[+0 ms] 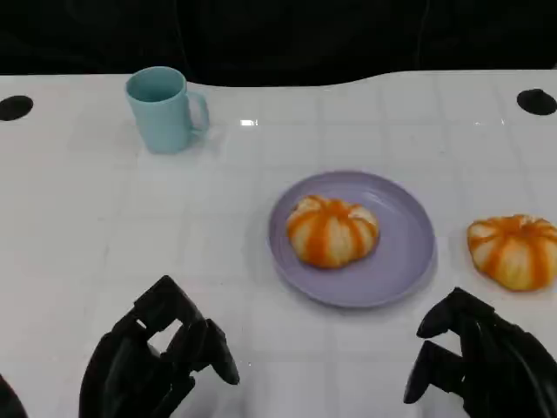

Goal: Grasp the bread from the table and place it into the plate.

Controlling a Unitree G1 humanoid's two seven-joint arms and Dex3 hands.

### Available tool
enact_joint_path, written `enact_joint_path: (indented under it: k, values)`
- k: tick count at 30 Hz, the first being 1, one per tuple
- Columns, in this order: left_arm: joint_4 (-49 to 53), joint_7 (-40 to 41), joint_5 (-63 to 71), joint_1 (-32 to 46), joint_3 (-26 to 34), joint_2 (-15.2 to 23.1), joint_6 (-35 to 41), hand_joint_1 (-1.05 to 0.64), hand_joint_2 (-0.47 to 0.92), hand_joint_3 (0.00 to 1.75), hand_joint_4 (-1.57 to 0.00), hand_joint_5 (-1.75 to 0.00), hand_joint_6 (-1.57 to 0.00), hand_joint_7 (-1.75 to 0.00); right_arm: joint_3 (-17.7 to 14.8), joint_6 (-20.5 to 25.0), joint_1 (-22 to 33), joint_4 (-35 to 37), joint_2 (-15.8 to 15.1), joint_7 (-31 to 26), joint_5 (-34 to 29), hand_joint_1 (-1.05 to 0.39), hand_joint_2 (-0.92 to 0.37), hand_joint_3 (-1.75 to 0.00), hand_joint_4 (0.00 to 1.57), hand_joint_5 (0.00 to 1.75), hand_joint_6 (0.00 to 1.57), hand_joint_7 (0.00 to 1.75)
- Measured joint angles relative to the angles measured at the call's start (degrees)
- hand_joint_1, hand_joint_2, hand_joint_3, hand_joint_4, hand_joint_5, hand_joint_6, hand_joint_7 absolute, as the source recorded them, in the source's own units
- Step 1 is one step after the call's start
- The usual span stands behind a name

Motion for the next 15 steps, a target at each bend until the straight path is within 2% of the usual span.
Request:
enact_joint_path:
  k: [6, 15]
  values:
    - [-0.5, 0.0, 0.4, 0.7, 0.4, 0.2, 1.4, -0.54, 0.92, 0.41, -0.76, -1.75, -0.48, -1.75, 0.0, 0.3, 0.2, -0.4, -0.1, -0.2, 0.0, -0.52, -0.92, -0.51, 0.61, 1.75, 0.4, 1.69]
    - [-0.3, 0.0, 0.4, 0.3, 0.9, -0.1, 1.4, -0.55, 0.92, 0.39, -0.76, -1.75, -0.5, -1.75, -0.6, 0.3, -0.1, 0.1, -0.2, 0.1, 0.3, -0.53, -0.92, -0.46, 0.62, 1.75, 0.41, 1.68]
